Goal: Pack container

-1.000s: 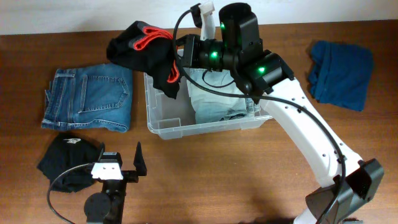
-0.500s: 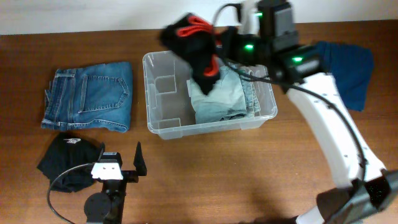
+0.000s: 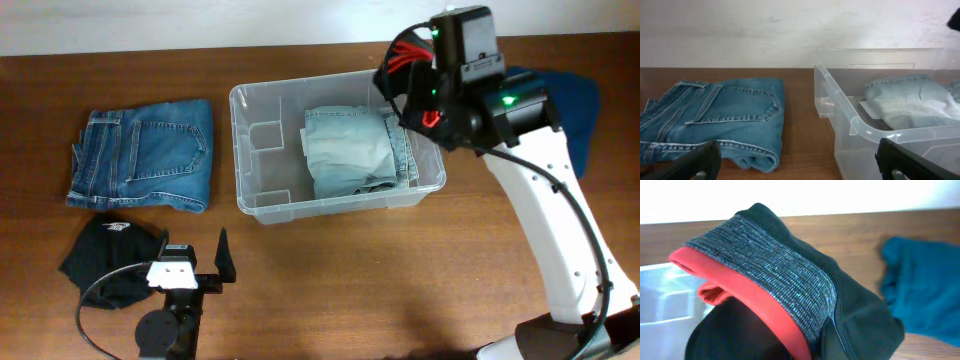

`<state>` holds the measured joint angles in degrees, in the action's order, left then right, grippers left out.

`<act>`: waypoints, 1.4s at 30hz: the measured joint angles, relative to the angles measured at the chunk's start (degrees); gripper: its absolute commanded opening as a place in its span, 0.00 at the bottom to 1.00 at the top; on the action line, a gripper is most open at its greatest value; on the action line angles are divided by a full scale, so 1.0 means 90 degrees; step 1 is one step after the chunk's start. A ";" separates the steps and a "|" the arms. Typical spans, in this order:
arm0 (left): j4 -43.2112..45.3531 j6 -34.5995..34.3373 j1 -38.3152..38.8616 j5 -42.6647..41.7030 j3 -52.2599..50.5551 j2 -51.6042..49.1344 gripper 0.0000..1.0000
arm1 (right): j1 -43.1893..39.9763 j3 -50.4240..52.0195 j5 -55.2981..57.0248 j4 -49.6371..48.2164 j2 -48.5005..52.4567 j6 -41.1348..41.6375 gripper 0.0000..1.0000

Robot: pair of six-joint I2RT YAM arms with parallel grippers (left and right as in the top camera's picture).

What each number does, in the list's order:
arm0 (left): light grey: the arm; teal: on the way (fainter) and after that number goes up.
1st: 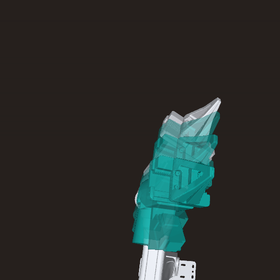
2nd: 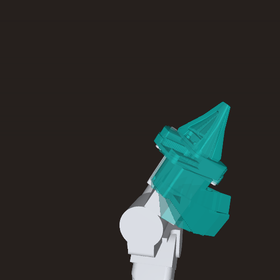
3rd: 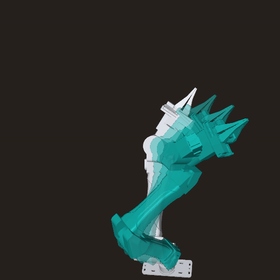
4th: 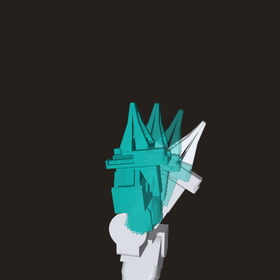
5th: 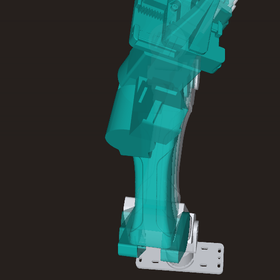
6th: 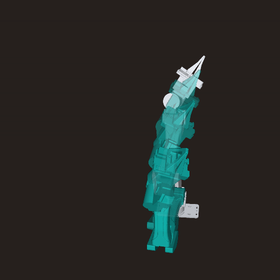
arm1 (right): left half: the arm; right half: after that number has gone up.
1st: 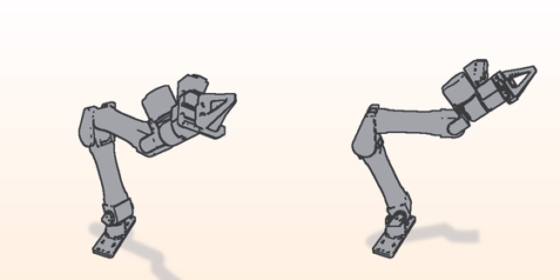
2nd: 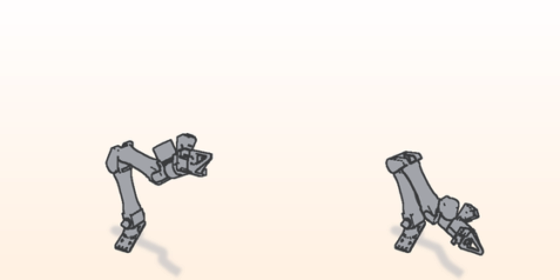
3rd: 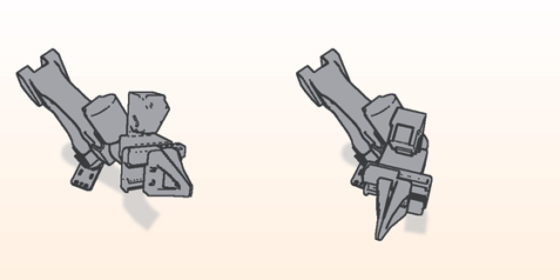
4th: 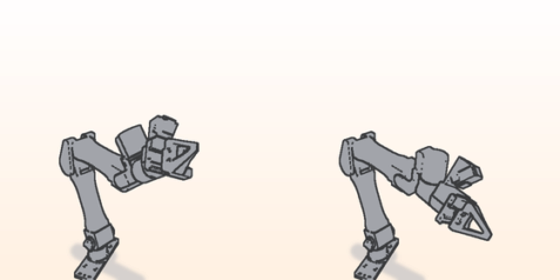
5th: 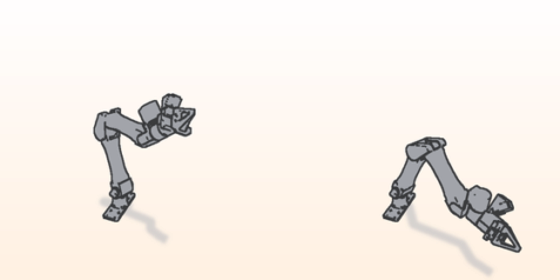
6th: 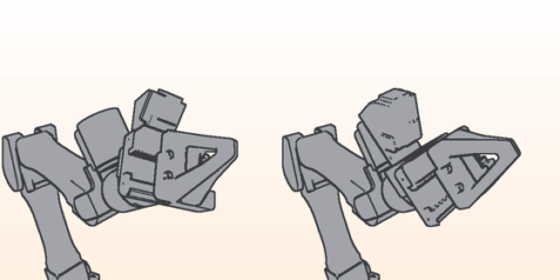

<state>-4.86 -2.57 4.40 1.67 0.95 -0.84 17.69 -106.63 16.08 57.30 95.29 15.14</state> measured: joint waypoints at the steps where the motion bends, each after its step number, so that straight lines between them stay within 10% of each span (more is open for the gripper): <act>1: 0.0000 0.0000 0.0000 0.0000 0.0000 0.0000 0.99 | 0.0090 0.0000 0.0255 0.0005 0.0022 -0.0083 0.04; 37: 0.0000 0.0002 0.0000 0.0000 0.0000 0.0000 0.99 | 0.2181 -0.0092 0.1246 -0.0500 0.2302 0.0316 0.04; 42: 0.0000 0.0002 0.0000 0.0000 0.0000 0.0000 0.99 | 0.1851 -0.0092 0.1095 -0.0265 0.2302 0.0447 0.37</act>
<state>-4.86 -2.55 4.40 1.67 0.95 -0.84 34.35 -107.46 25.93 54.92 116.01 19.16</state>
